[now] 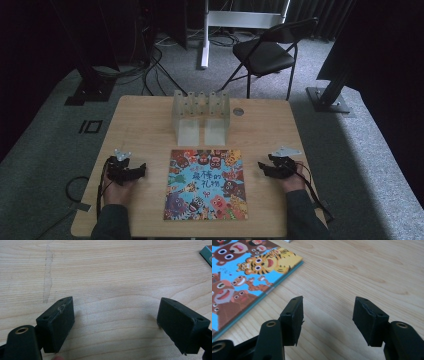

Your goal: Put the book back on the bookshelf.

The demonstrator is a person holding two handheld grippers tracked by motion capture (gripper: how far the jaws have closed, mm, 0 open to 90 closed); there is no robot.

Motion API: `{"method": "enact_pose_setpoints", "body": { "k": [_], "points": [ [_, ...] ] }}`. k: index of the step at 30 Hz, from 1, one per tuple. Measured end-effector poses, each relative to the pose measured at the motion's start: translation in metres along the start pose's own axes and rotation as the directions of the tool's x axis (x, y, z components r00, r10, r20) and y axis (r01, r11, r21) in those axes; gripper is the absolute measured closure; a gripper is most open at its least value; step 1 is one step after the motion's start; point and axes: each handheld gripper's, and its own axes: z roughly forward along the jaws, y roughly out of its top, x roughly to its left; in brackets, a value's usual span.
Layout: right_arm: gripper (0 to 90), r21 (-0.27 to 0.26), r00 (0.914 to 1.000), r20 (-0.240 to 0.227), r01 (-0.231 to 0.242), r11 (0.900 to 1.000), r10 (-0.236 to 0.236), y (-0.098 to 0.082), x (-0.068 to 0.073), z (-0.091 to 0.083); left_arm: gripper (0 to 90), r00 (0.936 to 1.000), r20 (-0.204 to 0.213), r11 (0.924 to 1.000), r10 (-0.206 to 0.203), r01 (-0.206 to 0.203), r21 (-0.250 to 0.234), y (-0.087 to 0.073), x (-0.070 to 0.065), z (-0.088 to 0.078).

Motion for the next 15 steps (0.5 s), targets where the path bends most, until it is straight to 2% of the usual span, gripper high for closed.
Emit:
{"method": "enact_pose_setpoints", "body": {
  "k": [15],
  "points": [
    [42.3, -0.013, 0.9978, -0.042, 0.051, 0.999, -0.051, 0.019, 0.013, 0.006, 14.6, 1.0, -0.001, 1.0, -0.002, 0.002, 0.0, 0.0, 0.0, 0.0]
  ]
}}
